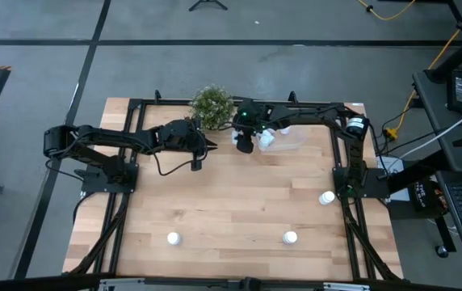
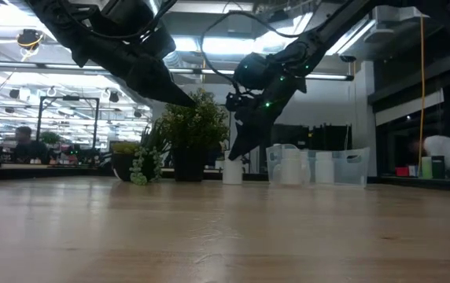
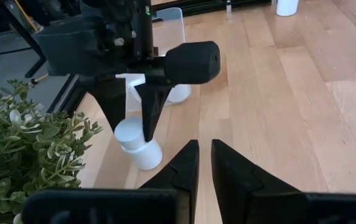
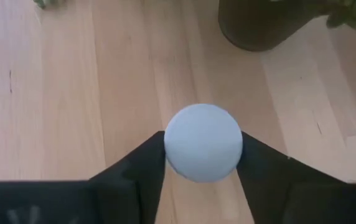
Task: Pick and place pill bottles into a basket
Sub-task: Put the white pill bottle into the transparent bin
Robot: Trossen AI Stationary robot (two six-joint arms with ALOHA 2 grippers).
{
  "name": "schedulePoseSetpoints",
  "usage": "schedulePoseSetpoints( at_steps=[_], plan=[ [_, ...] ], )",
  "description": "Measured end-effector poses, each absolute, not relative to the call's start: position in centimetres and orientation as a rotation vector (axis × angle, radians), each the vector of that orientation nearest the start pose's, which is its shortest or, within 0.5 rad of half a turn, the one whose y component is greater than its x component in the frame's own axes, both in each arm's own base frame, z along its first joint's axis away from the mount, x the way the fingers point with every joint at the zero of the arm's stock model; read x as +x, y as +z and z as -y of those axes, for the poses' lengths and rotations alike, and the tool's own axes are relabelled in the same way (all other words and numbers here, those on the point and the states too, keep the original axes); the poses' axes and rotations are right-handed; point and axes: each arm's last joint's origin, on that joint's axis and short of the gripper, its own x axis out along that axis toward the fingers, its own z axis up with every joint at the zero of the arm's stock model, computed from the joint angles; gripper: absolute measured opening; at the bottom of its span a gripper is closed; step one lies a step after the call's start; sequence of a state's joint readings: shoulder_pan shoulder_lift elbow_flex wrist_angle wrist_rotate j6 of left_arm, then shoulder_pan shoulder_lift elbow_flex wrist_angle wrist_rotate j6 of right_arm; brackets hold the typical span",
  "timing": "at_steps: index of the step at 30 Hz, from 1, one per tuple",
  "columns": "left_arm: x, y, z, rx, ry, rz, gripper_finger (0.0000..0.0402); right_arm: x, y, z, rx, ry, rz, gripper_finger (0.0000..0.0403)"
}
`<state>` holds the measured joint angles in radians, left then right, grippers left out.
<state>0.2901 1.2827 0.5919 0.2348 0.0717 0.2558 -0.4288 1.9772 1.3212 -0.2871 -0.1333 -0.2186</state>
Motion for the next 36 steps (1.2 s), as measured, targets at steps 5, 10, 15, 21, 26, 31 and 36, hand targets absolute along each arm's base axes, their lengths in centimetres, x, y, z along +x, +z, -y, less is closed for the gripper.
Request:
schedulePoseSetpoints(
  at_steps=[5, 10, 15, 21, 26, 31, 36],
  plan=[
    [24.9, 20.4, -7.2, 0.168, 0.156, -0.474, 0.0034, 37.7, 16.3, 16.8, 0.049, -0.164, -0.931, 0.0147],
    [24.9, 20.4, -7.2, 0.168, 0.155, -0.473, 0.0034, 37.6, 16.6, 16.8, 0.040, -0.161, -0.934, 0.0147],
    [24.9, 20.4, -7.2, 0.168, 0.155, -0.474, 0.0034, 37.6, 16.8, 16.7, 0.020, -0.146, -0.951, 0.0150],
    [24.8, 20.4, -7.2, 0.168, 0.155, -0.477, 0.0033, 36.7, 18.9, 16.3, -0.007, -0.135, -0.952, 0.0148],
    [24.8, 20.4, -7.2, 0.168, 0.156, -0.477, 0.0033, 35.5, 22.1, 15.8, -0.030, -0.131, -0.908, 0.0148],
    [24.8, 20.4, -7.2, 0.168, 0.156, -0.477, 0.0033, 34.0, 25.8, 15.1, -0.069, -0.129, -0.832, 0.0148],
    [24.8, 20.4, -7.2, 0.168, 0.156, -0.476, 0.0033, 31.8, 29.2, 14.1, -0.081, -0.141, -0.786, 0.0148]
  ],
)
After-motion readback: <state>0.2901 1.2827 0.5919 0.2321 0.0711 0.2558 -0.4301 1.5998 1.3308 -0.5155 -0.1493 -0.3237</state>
